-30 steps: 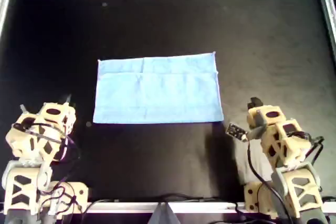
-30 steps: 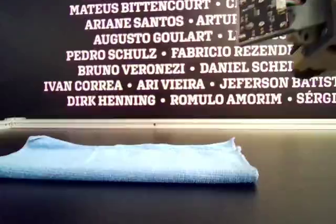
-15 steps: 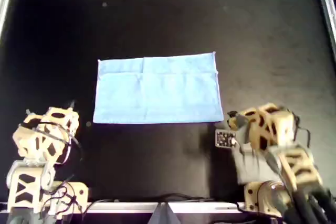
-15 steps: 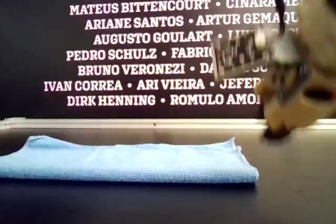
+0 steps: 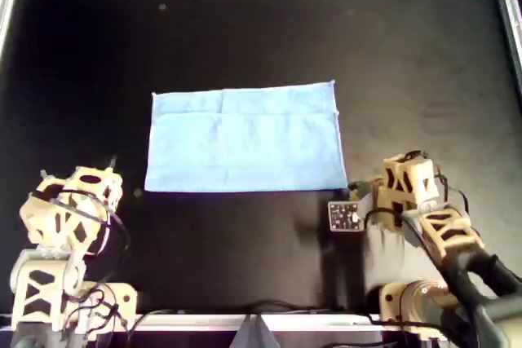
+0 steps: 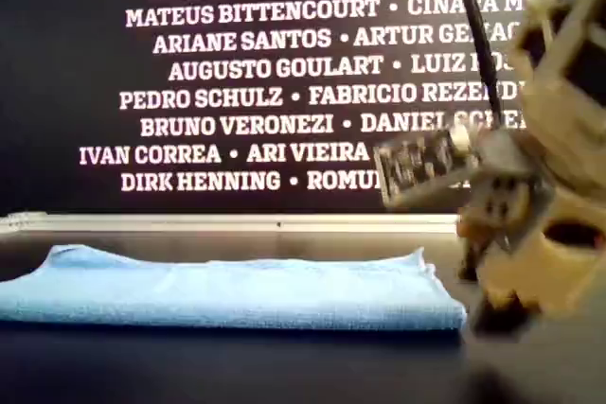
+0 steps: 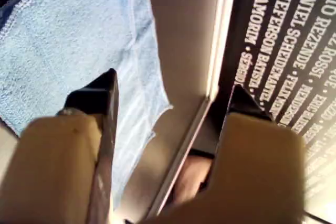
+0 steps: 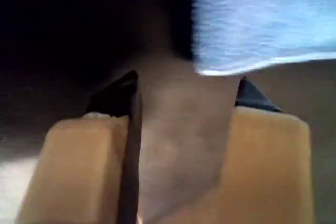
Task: Fold a cloth
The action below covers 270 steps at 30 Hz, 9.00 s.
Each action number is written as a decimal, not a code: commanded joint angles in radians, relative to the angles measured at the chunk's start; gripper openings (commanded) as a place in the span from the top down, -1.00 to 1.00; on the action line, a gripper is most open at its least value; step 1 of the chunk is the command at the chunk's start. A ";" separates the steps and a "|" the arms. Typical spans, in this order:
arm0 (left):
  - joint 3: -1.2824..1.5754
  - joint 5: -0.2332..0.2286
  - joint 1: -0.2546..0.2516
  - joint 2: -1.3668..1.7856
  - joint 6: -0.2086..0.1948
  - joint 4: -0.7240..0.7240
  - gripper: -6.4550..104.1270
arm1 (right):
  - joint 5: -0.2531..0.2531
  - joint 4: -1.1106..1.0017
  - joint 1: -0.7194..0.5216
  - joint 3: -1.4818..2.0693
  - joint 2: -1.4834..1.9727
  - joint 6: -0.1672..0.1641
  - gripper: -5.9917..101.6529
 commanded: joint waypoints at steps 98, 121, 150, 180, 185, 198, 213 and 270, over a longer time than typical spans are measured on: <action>-0.014 -0.003 0.021 0.014 0.003 -0.005 -0.48 | -0.017 -0.026 0.733 -1.833 -1.075 -0.003 0.89; -0.011 -0.003 0.021 0.012 0.003 -0.003 -0.48 | -0.017 -0.005 0.781 -1.960 -1.235 -0.003 -0.12; -0.014 -0.003 0.021 0.012 -0.011 -0.005 -0.48 | 0.000 -0.123 -0.282 -0.453 0.319 -0.020 0.84; -0.032 -0.005 0.020 0.014 -0.014 0.000 -0.46 | 0.003 -0.436 -0.397 0.259 0.795 -0.003 0.84; -0.032 -0.005 0.023 0.014 -0.014 0.000 -0.46 | 0.051 -0.436 -0.383 0.341 0.959 -0.005 0.84; -0.011 -0.006 0.026 0.014 -0.015 0.002 -0.46 | 0.224 -0.428 -0.281 0.466 1.177 -0.018 0.84; 0.083 -0.006 0.067 0.015 -0.104 0.172 -0.46 | 0.245 -0.003 -0.282 0.466 1.181 -0.015 0.82; 0.097 -0.210 0.023 0.009 -0.141 0.316 -0.46 | 0.247 0.394 -0.339 0.468 1.175 -0.011 0.83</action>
